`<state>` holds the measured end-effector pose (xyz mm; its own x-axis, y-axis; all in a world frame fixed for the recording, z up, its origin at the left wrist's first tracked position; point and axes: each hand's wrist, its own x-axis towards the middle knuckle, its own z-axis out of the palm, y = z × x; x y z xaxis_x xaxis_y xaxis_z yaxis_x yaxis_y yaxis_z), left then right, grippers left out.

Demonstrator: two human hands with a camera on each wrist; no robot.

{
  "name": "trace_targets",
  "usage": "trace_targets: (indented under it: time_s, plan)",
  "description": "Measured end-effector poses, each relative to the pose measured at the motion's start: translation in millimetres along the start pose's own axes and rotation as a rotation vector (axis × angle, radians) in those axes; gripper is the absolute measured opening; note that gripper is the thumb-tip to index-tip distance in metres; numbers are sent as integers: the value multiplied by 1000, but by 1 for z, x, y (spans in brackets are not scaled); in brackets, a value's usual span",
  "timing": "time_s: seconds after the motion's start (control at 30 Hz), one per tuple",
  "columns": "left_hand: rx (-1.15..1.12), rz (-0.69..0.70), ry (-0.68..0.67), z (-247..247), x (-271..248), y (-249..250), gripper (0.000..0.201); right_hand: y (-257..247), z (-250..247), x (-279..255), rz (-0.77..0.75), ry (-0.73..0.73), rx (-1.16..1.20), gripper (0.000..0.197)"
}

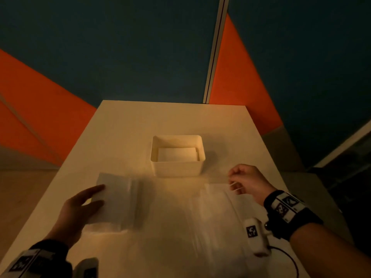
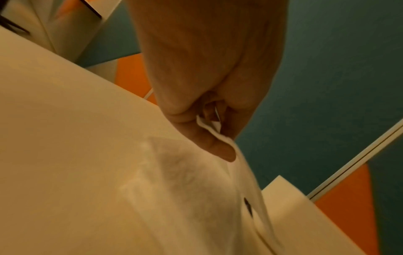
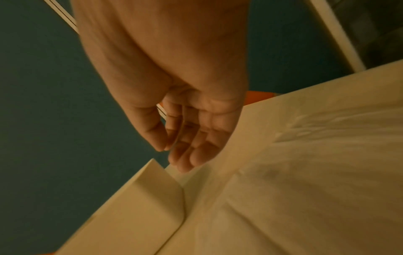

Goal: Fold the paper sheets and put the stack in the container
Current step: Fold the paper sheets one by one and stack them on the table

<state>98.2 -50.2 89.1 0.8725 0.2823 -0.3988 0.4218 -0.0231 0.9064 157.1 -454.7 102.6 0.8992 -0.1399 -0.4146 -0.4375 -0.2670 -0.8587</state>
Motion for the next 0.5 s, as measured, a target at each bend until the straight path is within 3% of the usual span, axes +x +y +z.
trace_targets:
  time_s: [0.1,0.23,0.37,0.5]
  plan:
    - [164,13,77,-9,7,-23,40,12,-10,8,19,59,-93,16]
    - [451,104,142,-5,12,-37,37,26,-22,20,-29,125,-429,22]
    - [675,198,152,0,16,-38,37,32,-27,23,-1,-32,-689,29]
    - [845,282,135,3,21,-41,39,32,-21,20,-24,-222,-927,58]
